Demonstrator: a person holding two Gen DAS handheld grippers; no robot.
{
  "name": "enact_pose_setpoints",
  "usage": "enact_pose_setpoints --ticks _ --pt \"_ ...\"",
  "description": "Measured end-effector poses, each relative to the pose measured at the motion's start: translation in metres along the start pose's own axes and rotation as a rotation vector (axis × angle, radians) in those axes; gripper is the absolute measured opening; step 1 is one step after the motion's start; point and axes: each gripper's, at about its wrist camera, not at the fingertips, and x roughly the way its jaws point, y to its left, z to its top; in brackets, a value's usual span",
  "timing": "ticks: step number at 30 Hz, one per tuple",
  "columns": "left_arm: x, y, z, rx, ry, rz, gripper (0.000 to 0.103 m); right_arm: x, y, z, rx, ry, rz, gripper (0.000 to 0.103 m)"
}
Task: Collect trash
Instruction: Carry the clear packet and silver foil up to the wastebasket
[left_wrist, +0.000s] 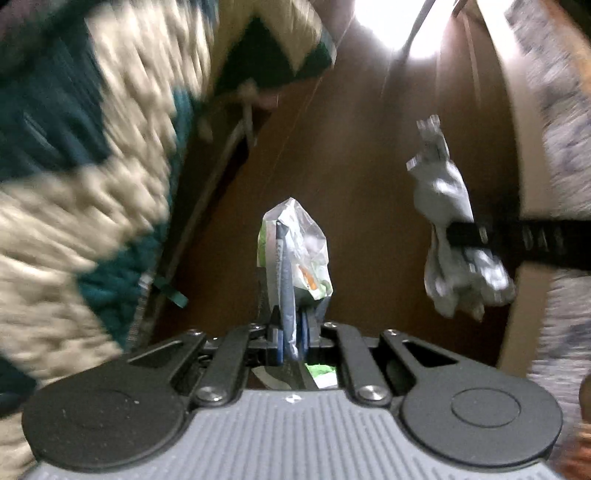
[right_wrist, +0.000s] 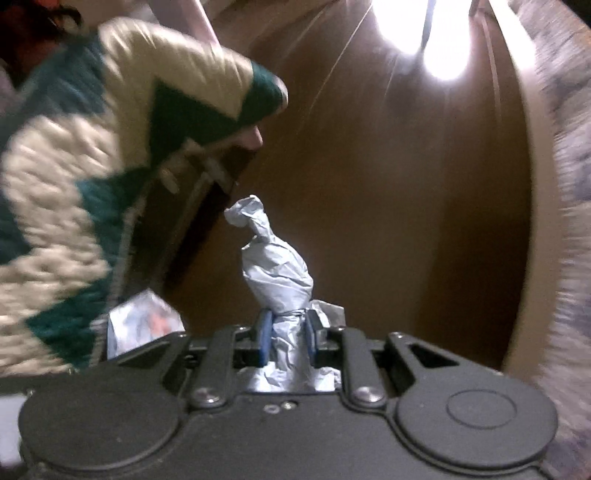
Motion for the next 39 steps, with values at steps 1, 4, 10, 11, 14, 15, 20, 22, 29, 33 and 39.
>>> enact_pose_setpoints --ticks 1,4,10,11,14,15,20,22,29,33,39 --pt "-0.024 -0.002 0.006 -0.003 -0.007 -0.009 0.008 -0.024 0.002 0.001 -0.003 -0.007 0.001 0.018" --pt "-0.082 -0.007 0.023 0.006 -0.035 -0.006 0.008 -0.095 0.008 0.007 -0.011 -0.029 -0.011 0.018" --pt "-0.195 -0.003 0.051 0.014 -0.064 -0.017 0.008 -0.216 0.038 0.023 -0.07 -0.043 -0.008 0.018" --pt "-0.213 -0.001 0.053 0.014 -0.067 -0.019 0.009 -0.228 0.047 0.025 -0.083 -0.041 0.001 0.018" --pt "-0.269 0.002 0.055 0.005 -0.079 -0.024 0.009 -0.278 0.069 0.027 -0.139 -0.042 0.02 0.018" --pt "-0.288 0.005 0.055 0.0 -0.084 -0.018 0.009 -0.293 0.077 0.028 -0.163 -0.045 0.019 0.018" --pt "-0.361 0.029 0.049 -0.059 -0.115 0.002 0.009 -0.356 0.122 0.03 -0.283 -0.059 0.032 0.018" --pt "-0.38 0.041 0.046 -0.093 -0.124 0.005 0.009 -0.373 0.142 0.03 -0.325 -0.072 0.043 0.018" --pt "-0.438 0.1 0.02 -0.223 -0.158 0.02 0.009 -0.428 0.199 0.025 -0.465 -0.114 0.089 0.018" --pt "-0.461 0.144 0.008 -0.267 -0.184 0.0 0.009 -0.441 0.231 0.024 -0.486 -0.137 0.105 0.018" --pt "-0.486 0.215 -0.004 -0.289 -0.226 0.009 0.009 -0.448 0.285 0.022 -0.479 -0.165 0.109 0.018"
